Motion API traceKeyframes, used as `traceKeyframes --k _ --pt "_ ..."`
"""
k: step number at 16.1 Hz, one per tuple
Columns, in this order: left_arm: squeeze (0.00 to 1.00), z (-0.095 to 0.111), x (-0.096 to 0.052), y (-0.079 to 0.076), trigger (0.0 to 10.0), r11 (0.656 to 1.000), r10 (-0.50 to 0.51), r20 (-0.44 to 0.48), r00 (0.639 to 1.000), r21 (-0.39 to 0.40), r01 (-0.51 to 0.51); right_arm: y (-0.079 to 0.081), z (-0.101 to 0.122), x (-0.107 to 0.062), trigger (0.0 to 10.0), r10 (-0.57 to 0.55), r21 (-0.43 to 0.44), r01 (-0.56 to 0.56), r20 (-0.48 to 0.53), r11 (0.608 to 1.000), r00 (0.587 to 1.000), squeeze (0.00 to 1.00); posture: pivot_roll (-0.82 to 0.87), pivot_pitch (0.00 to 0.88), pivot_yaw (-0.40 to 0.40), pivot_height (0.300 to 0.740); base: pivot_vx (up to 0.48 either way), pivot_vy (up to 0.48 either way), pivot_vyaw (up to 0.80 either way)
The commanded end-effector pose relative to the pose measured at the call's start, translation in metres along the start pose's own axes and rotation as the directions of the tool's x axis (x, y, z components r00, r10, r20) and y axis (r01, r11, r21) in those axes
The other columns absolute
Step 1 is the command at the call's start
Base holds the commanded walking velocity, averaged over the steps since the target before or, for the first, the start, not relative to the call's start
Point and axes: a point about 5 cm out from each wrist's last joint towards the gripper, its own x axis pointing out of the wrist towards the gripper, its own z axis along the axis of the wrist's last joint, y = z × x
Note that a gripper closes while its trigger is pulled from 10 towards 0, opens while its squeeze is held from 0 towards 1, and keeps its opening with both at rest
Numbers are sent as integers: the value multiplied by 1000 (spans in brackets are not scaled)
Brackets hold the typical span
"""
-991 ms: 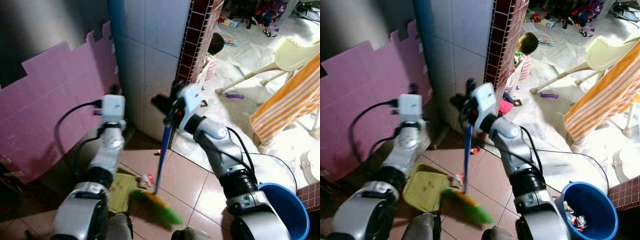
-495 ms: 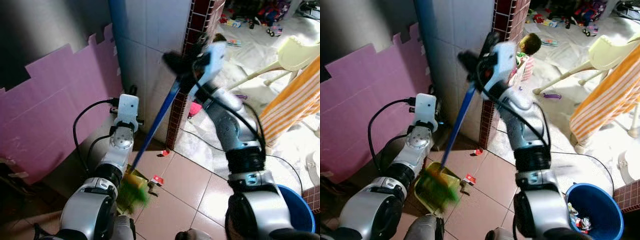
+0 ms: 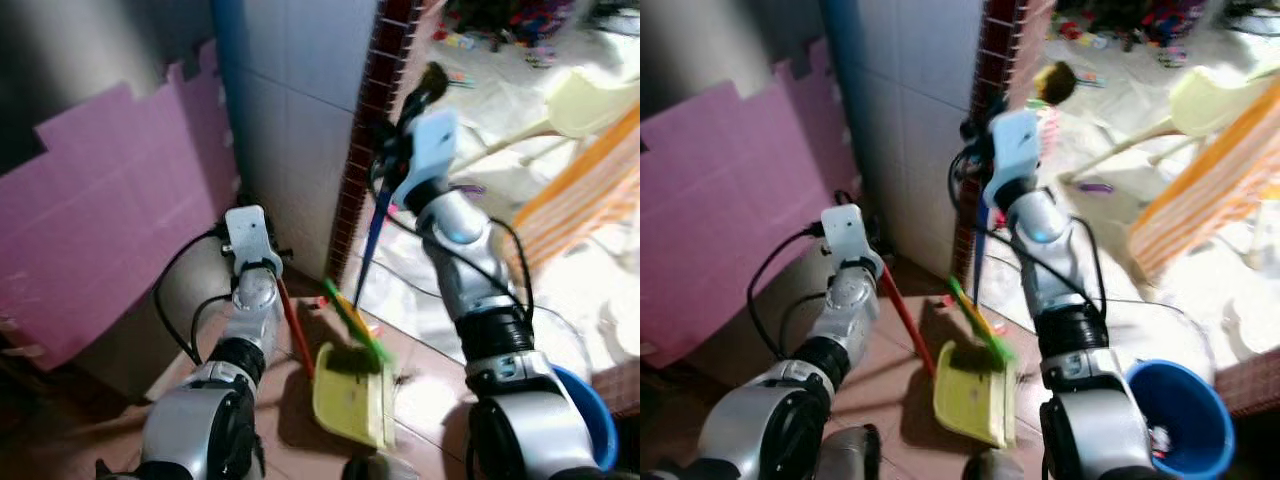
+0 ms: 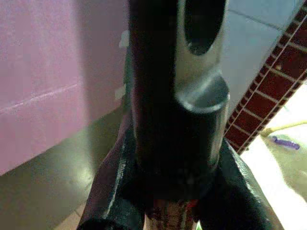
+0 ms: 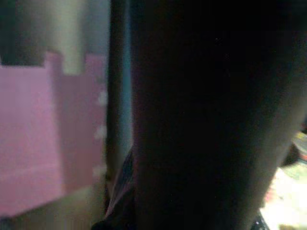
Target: Sweep floor
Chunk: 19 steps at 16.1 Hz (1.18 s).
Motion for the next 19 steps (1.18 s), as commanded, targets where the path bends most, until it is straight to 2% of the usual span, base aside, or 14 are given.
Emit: traceKeyframes --k 1,2,6,9,10,11,12,13,14,15,19 --pt "0 21 9 3 10000 999 5 92 996 36 -9 -2 6 1 10000 -14 -18 14 37 1000 999 0 -69 12 -48 740 0 0 0" --pt "0 19 9 3 10000 998 -19 81 997 54 15 -2 -2 -1 10000 -47 -40 47 21 998 999 0 -65 7 -44 740 0 0 0" --pt "0 5 3 2 10000 995 -51 39 998 90 48 -6 -2 -2 10000 -89 -68 92 44 993 995 0 -65 13 -40 740 0 0 0" --pt "0 3 0 2 10000 987 -88 47 995 141 80 -11 8 -2 10000 -116 -145 131 111 981 987 0 -61 22 -41 740 0 0 0" --pt "0 5 -1 1 10000 978 -148 70 987 156 136 -12 9 -3 10000 -129 -185 150 123 971 984 0 -56 25 -41 740 0 0 0" --pt "0 7 -1 1 10000 976 -172 83 982 148 159 -12 8 -3 10000 -137 -191 160 127 969 982 0 -56 25 -41 740 0 0 0" --pt "0 4 -2 4 10000 978 -190 57 980 95 184 -15 3 -6 10000 -194 -196 212 107 957 975 0 -44 31 -44 740 0 0 0" --pt "0 3 -3 6 10000 977 -192 57 980 103 185 -14 1 -7 10000 -203 -218 222 107 950 973 0 -38 34 -45 740 0 0 0" --pt "0 0 -5 8 10000 975 -205 50 977 94 200 -13 -1 -8 10000 -228 -200 246 108 948 968 0 -36 35 -46 740 0 0 0" --pt "0 -4 -7 9 10000 974 -221 18 975 62 220 -11 -6 -8 10000 -234 -212 246 81 946 969 0 -36 35 -46 740 0 0 -638" --pt "0 -5 -11 10 10000 964 -258 13 966 63 257 -19 -8 -9 10000 -294 -284 305 81 909 952 0 -30 47 -48 740 0 0 -800"
